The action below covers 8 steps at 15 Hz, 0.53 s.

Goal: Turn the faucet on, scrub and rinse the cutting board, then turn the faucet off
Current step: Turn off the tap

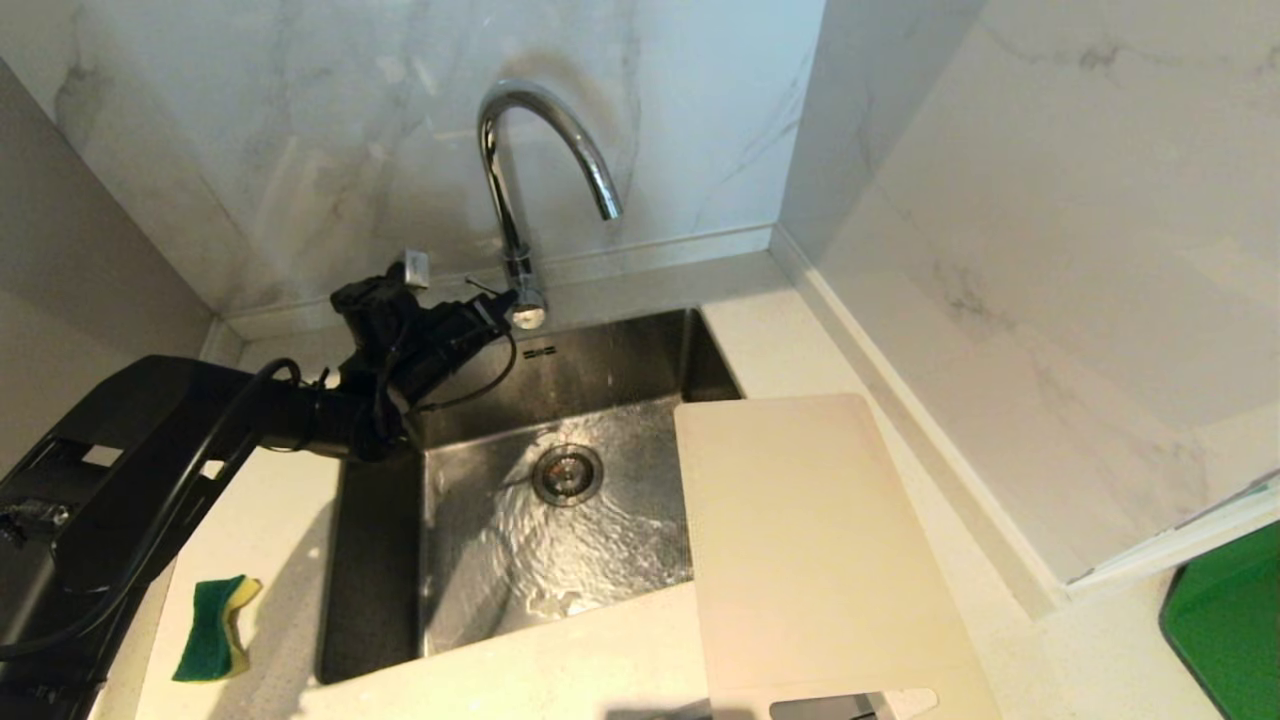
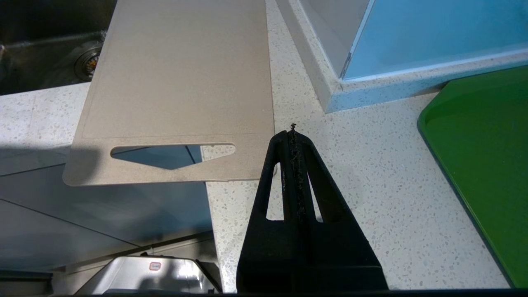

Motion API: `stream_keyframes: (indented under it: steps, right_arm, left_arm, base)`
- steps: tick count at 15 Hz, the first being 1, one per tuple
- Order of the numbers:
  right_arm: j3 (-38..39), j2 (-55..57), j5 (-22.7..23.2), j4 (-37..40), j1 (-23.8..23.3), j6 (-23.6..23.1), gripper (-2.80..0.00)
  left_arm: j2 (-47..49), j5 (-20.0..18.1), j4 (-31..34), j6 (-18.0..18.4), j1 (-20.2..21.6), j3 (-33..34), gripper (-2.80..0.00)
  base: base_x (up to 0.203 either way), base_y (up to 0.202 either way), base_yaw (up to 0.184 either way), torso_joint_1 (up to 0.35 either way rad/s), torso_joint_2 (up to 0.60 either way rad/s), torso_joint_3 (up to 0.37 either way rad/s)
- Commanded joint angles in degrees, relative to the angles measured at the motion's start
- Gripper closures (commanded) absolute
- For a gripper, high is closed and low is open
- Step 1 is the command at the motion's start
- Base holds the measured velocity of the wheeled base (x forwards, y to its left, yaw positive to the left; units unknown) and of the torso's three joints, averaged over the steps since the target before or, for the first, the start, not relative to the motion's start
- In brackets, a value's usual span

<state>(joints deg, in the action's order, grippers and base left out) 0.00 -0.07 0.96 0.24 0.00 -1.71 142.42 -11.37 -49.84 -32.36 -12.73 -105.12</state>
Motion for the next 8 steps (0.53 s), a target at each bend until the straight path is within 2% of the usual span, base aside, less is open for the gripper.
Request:
stream_keyframes:
  steps: [1, 4, 8]
  right_arm:
    - [0.0, 0.1, 0.0, 0.0, 0.0, -0.1, 0.00]
    - [0.0, 0.1, 0.0, 0.0, 0.0, -0.1, 0.00]
    - [0.0, 0.1, 0.0, 0.0, 0.0, -0.1, 0.00]
  left_arm:
    - [0.3, 0.1, 0.3, -0.3, 0.5, -0.8, 0.00]
    - [-1.4, 0.5, 1.9, -0.8, 0.0, -0.2, 0.00]
    - [-8.2, 0.1, 5.8, -2.1, -2.4, 5.8, 0.00]
  base:
    - [0.000, 0.000, 0.000, 0.000, 0.00, 0.000]
    - [0.000, 0.000, 0.000, 0.000, 0.00, 0.000]
    - [0.000, 0.000, 0.000, 0.000, 0.00, 0.000]
